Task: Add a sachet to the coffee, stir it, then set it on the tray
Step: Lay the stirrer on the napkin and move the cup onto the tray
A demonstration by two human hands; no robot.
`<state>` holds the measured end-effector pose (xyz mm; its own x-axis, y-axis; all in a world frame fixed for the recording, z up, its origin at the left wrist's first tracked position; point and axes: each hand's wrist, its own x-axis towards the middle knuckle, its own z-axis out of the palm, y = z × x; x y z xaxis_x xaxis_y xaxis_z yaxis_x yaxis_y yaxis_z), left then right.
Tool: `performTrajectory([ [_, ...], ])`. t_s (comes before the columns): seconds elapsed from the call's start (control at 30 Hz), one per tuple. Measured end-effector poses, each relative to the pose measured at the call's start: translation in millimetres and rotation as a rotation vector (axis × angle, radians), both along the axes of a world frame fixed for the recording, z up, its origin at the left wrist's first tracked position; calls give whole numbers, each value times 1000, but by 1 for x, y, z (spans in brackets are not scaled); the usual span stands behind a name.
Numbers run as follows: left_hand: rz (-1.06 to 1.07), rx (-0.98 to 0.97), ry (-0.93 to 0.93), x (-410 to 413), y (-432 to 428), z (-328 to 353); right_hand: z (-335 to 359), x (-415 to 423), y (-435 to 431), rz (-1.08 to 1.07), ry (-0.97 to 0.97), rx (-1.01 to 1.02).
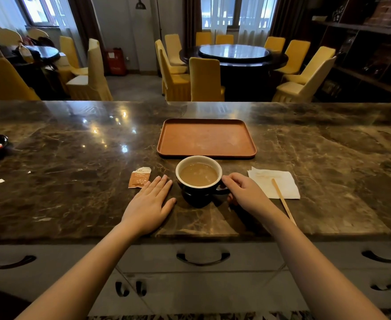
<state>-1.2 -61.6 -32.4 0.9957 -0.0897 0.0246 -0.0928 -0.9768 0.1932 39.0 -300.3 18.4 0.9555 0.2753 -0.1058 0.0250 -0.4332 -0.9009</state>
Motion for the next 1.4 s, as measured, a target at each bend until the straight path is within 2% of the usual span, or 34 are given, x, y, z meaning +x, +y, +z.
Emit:
performTrajectory([
  [0.13,0,13,0,1,0,-1,-3,1,9,-39,160,99],
  [0.23,-2,16,12,1,1,-1,-6,1,14,-77,205,140],
  [0.63,-41,60,82,6,-1,1,-14,3,10,-41,7,106],
  [0.93,-23,112,134,4,-2,10,-9,1,-1,-2,-16,159],
  [1.1,24,41,145,9,-9,20,-5,9,-11,-30,-10,175],
  [1.4,22,40,134,46,-26,18,8,40,-21,-52,-34,251],
])
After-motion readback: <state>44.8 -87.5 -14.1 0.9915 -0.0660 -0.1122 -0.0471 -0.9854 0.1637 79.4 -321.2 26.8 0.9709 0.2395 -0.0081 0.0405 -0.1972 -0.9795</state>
